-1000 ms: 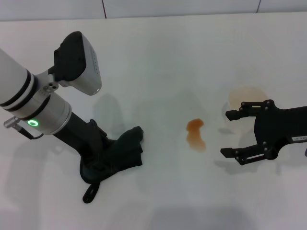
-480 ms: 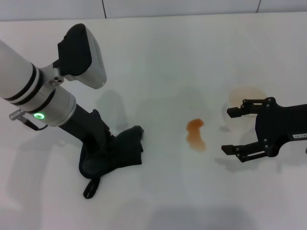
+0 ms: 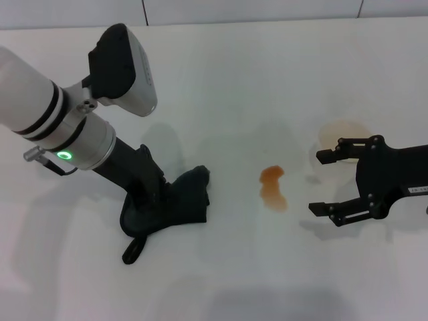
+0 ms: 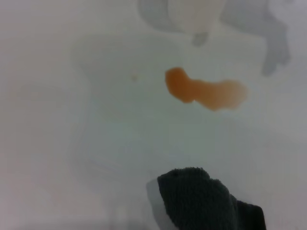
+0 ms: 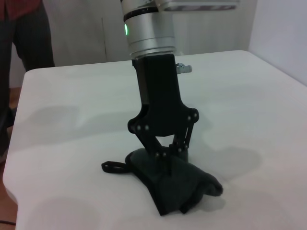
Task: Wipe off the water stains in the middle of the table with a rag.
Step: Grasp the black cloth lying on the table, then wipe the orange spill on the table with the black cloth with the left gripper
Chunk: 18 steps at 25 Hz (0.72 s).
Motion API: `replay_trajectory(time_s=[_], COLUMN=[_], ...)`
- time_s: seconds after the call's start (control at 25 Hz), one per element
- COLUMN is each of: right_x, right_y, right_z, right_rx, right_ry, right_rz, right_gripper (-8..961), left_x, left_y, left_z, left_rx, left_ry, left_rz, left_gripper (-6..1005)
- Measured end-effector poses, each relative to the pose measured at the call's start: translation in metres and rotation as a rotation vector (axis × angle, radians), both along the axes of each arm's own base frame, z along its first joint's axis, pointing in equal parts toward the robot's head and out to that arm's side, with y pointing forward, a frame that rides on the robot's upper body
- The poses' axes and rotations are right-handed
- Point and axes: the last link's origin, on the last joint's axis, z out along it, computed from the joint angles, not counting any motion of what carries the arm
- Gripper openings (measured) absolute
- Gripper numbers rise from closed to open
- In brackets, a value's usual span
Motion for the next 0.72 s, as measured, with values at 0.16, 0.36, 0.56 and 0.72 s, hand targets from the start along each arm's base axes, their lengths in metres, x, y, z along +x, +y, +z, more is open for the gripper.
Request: replay_trajectory(time_s=[0.16, 0.36, 0.56, 0.72], right_x=[0.0, 0.001, -0.001, -0.003], right_y=[0.0, 0.0, 0.0, -0.001], right_z=[0.0, 0.0, -0.001, -0.001], right_rx=[-0.001, 0.001, -0.005, -0.007], right_ry=[0.0, 0.0, 0.004, 0.011], right_rz=[0.0, -0.003, 0.001, 0.005], right_gripper=[872, 872, 873, 873], left_x=[0.001, 0.01, 0.019, 0.024], left_y=[0.002, 0.019, 0.031, 0.039], left_z=[0.001, 0.003, -0.002, -0.008], left_rx=[0.009, 0.095, 0.145, 0.174], left_ry=[0.001, -0.014, -0.034, -0.044], left_rz=[-0.011, -0.054, -0.089, -0.1], left_gripper=[91, 89, 88, 88])
